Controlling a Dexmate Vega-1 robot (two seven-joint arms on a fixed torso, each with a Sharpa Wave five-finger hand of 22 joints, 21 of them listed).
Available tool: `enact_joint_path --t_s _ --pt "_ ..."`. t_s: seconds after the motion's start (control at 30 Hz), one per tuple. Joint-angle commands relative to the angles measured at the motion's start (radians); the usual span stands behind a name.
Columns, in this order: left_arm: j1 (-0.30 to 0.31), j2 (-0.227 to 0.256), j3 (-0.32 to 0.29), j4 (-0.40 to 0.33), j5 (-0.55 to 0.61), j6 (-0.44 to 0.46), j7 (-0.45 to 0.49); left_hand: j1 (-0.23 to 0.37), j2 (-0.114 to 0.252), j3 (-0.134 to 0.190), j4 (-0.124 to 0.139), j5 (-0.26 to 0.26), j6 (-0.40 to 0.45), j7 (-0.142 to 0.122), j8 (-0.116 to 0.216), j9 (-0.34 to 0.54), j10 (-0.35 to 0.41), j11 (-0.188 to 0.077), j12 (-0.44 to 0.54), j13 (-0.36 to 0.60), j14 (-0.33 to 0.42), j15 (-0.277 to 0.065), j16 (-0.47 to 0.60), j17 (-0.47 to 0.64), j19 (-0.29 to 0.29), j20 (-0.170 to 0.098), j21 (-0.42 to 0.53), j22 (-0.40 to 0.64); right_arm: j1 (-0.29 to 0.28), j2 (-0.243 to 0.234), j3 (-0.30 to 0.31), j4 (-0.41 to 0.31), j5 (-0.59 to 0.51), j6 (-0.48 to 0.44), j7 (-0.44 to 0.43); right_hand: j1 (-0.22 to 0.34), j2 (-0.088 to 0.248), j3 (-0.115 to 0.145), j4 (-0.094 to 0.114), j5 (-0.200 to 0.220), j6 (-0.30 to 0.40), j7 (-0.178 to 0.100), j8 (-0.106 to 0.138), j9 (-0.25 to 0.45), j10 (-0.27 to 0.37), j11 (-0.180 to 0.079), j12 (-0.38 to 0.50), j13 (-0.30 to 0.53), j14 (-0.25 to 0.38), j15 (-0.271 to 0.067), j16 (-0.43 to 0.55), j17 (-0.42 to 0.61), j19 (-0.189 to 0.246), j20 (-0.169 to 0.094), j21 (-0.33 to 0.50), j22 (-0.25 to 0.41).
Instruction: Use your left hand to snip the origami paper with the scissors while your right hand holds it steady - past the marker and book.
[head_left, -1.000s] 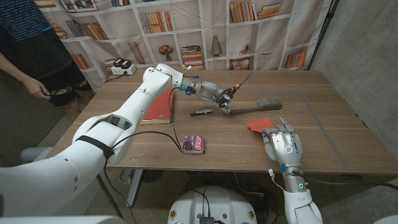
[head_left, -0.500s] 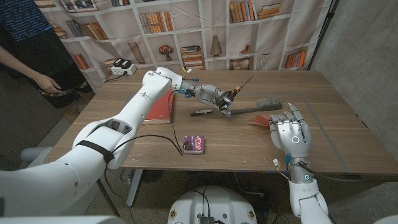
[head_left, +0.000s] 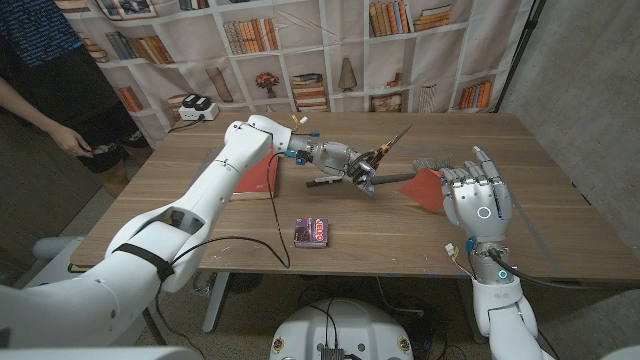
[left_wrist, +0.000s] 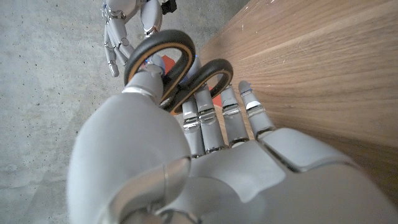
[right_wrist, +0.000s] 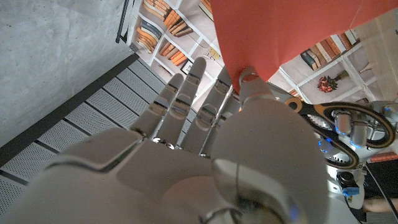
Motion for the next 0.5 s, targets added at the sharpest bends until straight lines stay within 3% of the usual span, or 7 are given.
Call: enact_joint_path --t_s 0.03,0.5 --pt "-0.004 0.024 0.042 0.007 -0.034 -0.010 -0.034 -0.035 0.067 0.192 0.120 0.001 0.010 -0.003 0.000 0.007 0.114 -0.101 0.010 0.003 0.200 -0.226 -0.001 0.001 0.012 0.003 0.004 0.002 0.012 -0.025 0.041 -0.020 -0.041 -0.007 0.065 0.009 -0.005 0.001 0.001 -0.003 0.029 -0.020 -0.001 0.004 0.007 -0.003 -0.001 0.003 0.009 -0.078 -0.004 0.003 -0.006 -0.064 0.000 0.001" --pt "-0.003 0.017 0.046 0.048 -0.062 -0.051 -0.091 -0.042 0.068 0.193 0.124 0.002 0.014 -0.003 -0.003 0.008 0.111 -0.103 0.015 0.005 0.207 -0.227 -0.003 0.003 0.024 0.002 0.001 0.001 0.110 -0.027 0.070 0.033 -0.007 0.015 0.078 0.012 0.000 0.002 0.004 -0.003 0.032 -0.020 -0.005 0.002 0.006 -0.003 -0.007 0.002 0.016 -0.079 -0.010 0.002 -0.014 -0.063 -0.003 0.001"
